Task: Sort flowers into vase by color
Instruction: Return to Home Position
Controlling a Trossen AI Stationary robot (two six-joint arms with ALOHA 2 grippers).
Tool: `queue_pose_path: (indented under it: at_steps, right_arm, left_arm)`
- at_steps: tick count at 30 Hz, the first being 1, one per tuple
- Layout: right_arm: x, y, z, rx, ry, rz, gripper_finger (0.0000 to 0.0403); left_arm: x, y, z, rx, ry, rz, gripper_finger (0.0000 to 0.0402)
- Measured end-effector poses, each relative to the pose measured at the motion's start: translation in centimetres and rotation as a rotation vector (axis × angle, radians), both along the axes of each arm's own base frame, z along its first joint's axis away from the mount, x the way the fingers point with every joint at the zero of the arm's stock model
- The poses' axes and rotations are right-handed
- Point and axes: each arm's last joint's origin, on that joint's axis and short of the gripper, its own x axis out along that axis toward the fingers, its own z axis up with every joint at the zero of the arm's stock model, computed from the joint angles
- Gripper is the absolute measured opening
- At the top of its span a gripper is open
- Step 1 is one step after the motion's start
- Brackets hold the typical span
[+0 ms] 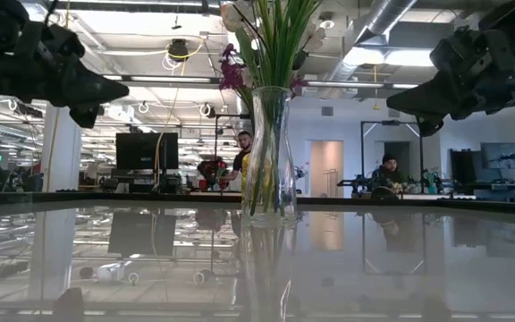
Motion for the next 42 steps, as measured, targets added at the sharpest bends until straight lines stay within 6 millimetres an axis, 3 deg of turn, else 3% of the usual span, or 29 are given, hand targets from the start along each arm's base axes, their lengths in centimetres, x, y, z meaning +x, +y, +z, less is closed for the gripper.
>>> queue_pose_path:
  at_steps: [21,29,42]
  right_arm:
    - [-1.1,-0.9,-0.2,0.022,0.02,-0.149,0.0018]
    - [-1.2,-0.1,-0.4,0.016,-0.033,-0.1,0.0019]
    - [-2.7,0.7,-1.7,0.003,0.13,-0.037,0.0019]
  left_arm:
    - [-0.3,0.2,-0.4,0.006,-0.018,0.124,0.0]
    - [-0.2,-0.3,-0.2,0.017,-0.031,0.082,0.0]
    - [0.0,-0.7,-0.3,0.011,-0.026,0.033,0.0]
